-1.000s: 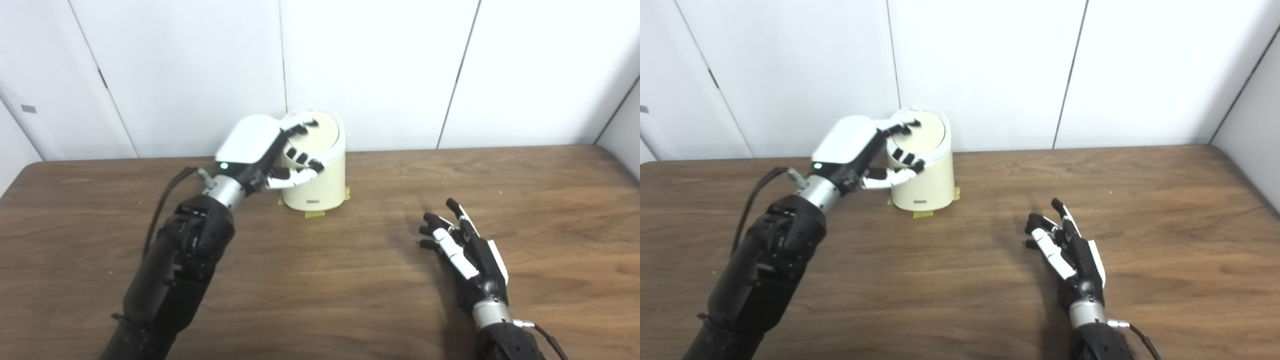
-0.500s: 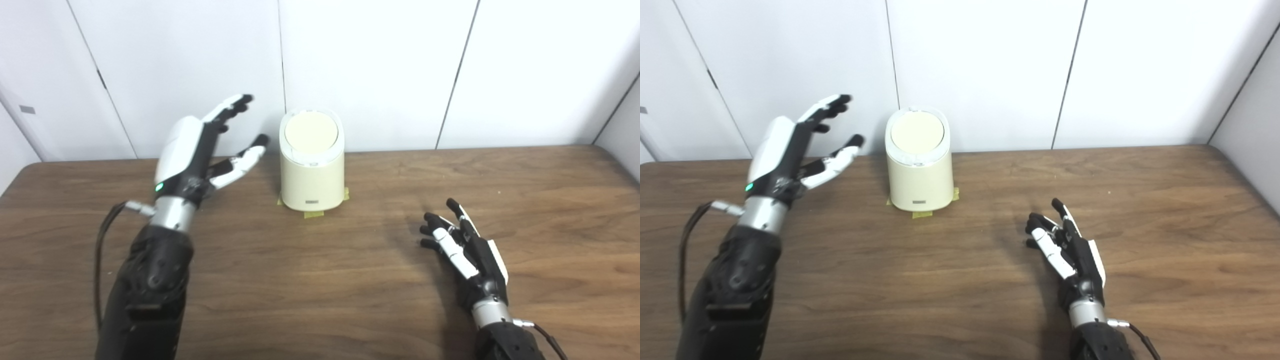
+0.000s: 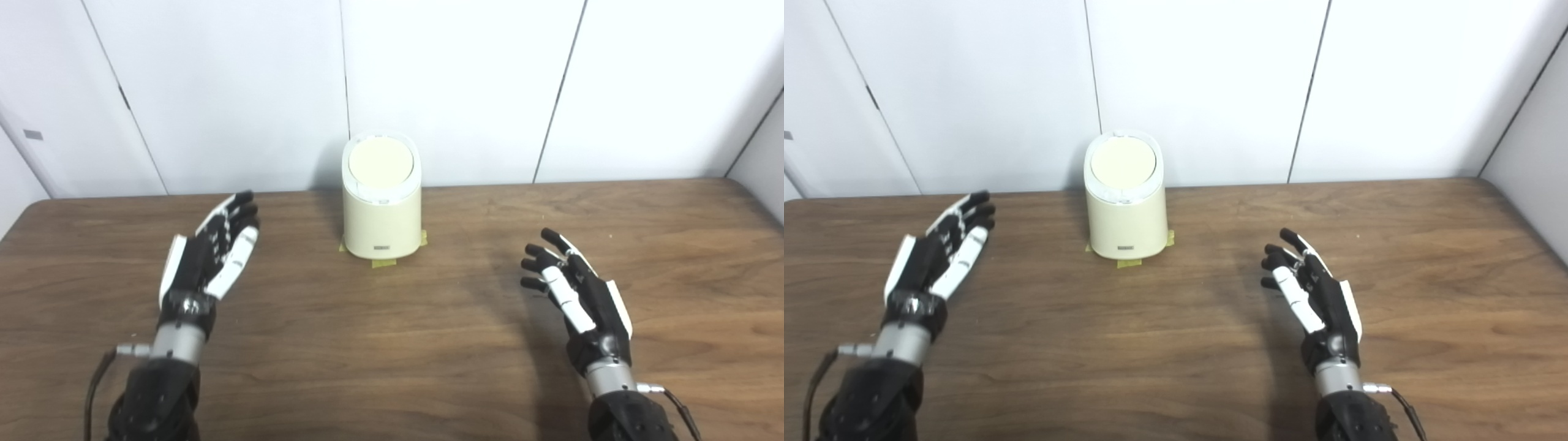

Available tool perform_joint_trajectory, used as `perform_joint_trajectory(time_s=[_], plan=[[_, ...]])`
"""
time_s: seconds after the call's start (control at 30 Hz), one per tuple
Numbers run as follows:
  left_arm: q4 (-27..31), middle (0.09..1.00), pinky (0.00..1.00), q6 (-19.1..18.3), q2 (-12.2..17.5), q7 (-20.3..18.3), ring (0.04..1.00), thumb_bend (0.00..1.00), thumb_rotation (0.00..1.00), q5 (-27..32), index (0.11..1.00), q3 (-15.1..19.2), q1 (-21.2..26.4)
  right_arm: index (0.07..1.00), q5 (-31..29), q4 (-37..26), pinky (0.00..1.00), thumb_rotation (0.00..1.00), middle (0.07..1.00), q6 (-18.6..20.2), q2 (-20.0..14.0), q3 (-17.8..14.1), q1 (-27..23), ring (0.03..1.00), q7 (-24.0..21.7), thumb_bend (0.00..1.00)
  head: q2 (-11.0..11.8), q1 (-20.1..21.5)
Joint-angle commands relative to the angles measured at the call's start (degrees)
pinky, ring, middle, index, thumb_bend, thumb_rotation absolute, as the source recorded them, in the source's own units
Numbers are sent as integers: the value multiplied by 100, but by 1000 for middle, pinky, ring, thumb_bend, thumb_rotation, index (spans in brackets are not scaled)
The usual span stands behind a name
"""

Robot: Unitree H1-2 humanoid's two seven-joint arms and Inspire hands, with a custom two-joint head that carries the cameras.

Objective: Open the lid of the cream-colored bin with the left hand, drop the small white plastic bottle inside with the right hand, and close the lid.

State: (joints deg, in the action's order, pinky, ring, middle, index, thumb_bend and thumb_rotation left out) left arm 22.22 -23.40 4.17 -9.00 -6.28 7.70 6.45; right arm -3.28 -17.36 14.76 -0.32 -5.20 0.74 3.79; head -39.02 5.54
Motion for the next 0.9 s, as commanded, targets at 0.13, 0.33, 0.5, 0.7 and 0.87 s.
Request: perform_joint_trajectory(time_s=[0.13,0.33,0.5,0.7,0.87], plan=[[84,897,897,458,-47,142,895,367,670,390,925,-48,-179,900,-281,-329,799,669,905,78,-128,-27,-127,899,-186,528,-8,-70],[-49,924,950,604,-107,184,921,388,742,758,942,-61,-349,928,-398,-327,841,718,945,123,-152,4,-87,929,-264,580,25,-159],[-280,922,941,755,-109,264,921,393,778,867,936,-60,-360,940,-325,-246,884,768,962,113,-193,51,-84,947,-295,550,33,-255],[-419,915,941,757,-52,346,922,410,795,1013,930,50,-277,938,-306,-187,902,816,965,138,-201,92,-126,952,-285,533,69,-223],[-433,912,950,726,-44,405,917,389,797,1081,925,76,-244,940,-308,-167,913,856,964,99,-206,114,-127,960,-312,533,94,-188]])
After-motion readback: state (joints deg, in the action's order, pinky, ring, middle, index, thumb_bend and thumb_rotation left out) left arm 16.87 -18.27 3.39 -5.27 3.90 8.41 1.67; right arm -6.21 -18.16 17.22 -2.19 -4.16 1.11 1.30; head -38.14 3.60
